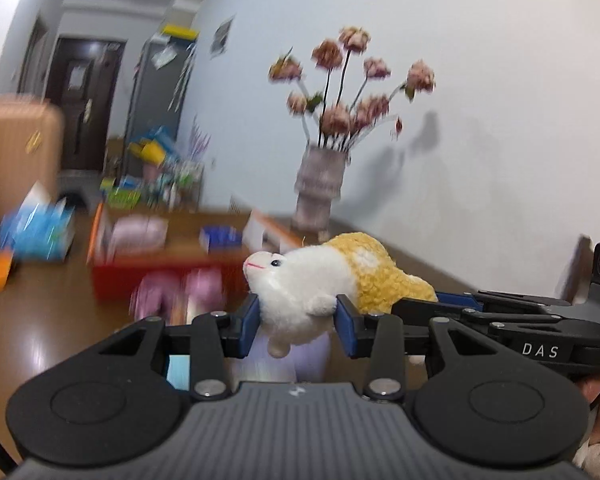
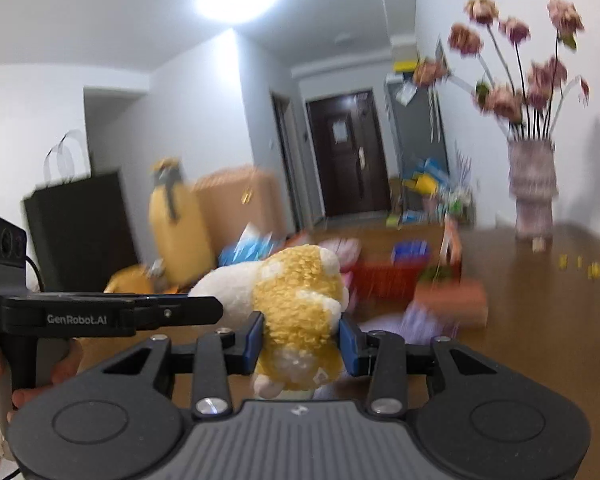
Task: Organize soft objects
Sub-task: 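Carry the plush sheep into the box and open both tools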
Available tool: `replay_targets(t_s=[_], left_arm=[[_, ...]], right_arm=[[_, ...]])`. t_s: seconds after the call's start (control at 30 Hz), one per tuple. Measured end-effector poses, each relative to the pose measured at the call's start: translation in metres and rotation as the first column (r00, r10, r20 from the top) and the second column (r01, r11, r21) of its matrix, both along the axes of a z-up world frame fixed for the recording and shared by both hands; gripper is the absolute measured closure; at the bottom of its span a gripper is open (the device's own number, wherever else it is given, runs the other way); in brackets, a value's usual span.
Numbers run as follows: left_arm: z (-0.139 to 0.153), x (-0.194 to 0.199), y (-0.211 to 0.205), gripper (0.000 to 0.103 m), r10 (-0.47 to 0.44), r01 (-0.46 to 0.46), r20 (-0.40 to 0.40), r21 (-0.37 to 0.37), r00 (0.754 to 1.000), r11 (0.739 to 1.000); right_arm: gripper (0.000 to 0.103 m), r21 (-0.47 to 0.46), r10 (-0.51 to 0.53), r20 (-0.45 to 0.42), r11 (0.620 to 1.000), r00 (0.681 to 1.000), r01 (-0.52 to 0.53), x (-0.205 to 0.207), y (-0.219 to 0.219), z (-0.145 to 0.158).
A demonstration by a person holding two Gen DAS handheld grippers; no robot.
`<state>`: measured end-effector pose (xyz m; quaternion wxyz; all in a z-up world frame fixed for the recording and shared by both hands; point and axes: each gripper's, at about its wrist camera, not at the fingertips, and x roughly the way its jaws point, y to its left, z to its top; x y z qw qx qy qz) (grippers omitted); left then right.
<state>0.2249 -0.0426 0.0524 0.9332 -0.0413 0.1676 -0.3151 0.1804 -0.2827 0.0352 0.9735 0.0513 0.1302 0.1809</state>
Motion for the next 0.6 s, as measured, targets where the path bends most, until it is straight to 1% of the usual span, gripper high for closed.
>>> replay_targets(t_s=[0.03, 0.07, 0.1, 0.2, 0.23, 0.27, 0.33, 0.37, 0.43, 0.5, 0.53, 0.57, 0.6], left_arm=[[0.009, 0.026, -0.007, 0.062, -0.008, 0.008, 0.013, 0.009, 1.0, 1.0], [0.015, 0.049, -0.013, 0.062, -0.01, 0.01, 0.01, 0.014, 1.0, 1.0], [0.019, 0.078, -0.021, 0.062, -0.015, 0.015, -0.006, 0.021, 1.0, 1.0], [0.018, 0.169, -0.044, 0.063, -0.019, 0.022, -0.077, 0.041, 0.997, 0.999], [0.013, 0.204, -0.053, 0.063, -0.016, 0.021, -0.124, 0.04, 0.992, 0.999], [0.006, 0.231, -0.058, 0.063, -0.009, 0.015, -0.175, 0.031, 0.985, 0.999], [-0.014, 0.28, -0.069, 0.063, -0.011, 0.013, -0.277, 0.004, 0.961, 1.0], [-0.024, 0.298, -0.074, 0.063, -0.008, 0.01, -0.315, 0.006, 0.949, 1.0], [-0.04, 0.322, -0.083, 0.063, 0.015, -0.002, -0.367, 0.035, 0.93, 0.999], [-0.051, 0.33, -0.09, 0.062, 0.046, -0.013, -0.386, 0.087, 0.921, 0.996], [-0.056, 0.331, -0.093, 0.062, 0.057, -0.016, -0.386, 0.109, 0.921, 0.994], [-0.06, 0.325, -0.091, 0.062, 0.061, -0.016, -0.38, 0.121, 0.923, 0.992], [-0.059, 0.321, -0.09, 0.061, 0.061, -0.013, -0.37, 0.131, 0.927, 0.991]], right_arm=[[0.065, -0.011, -0.004, 0.015, 1.0, 1.0, 0.004, 0.023, -0.005, 0.009], [0.065, -0.02, -0.004, 0.019, 1.0, 1.0, 0.004, 0.046, -0.009, 0.016], [0.065, -0.025, -0.008, 0.012, 1.0, 1.0, 0.008, 0.078, -0.016, 0.023], [0.066, -0.023, -0.024, -0.062, 0.999, 0.998, 0.022, 0.165, -0.032, 0.029], [0.066, -0.028, -0.033, -0.085, 0.999, 0.996, 0.031, 0.188, -0.035, 0.026], [0.066, -0.04, -0.042, -0.129, 0.999, 0.991, 0.037, 0.218, -0.039, 0.022], [0.066, -0.033, -0.073, -0.179, 0.997, 0.981, 0.068, 0.257, -0.045, 0.011], [0.066, -0.045, -0.085, -0.208, 0.996, 0.974, 0.077, 0.275, -0.047, 0.003], [0.066, -0.066, -0.104, -0.261, 0.994, 0.96, 0.089, 0.299, -0.05, -0.013], [0.066, -0.101, -0.117, -0.306, 0.991, 0.945, 0.09, 0.31, -0.047, -0.029], [0.065, -0.137, -0.132, -0.32, 0.986, 0.938, 0.092, 0.314, -0.043, -0.033], [0.063, -0.189, -0.155, -0.315, 0.977, 0.936, 0.098, 0.313, -0.037, -0.039], [0.058, -0.227, -0.174, -0.307, 0.968, 0.936, 0.105, 0.311, -0.033, -0.044]])
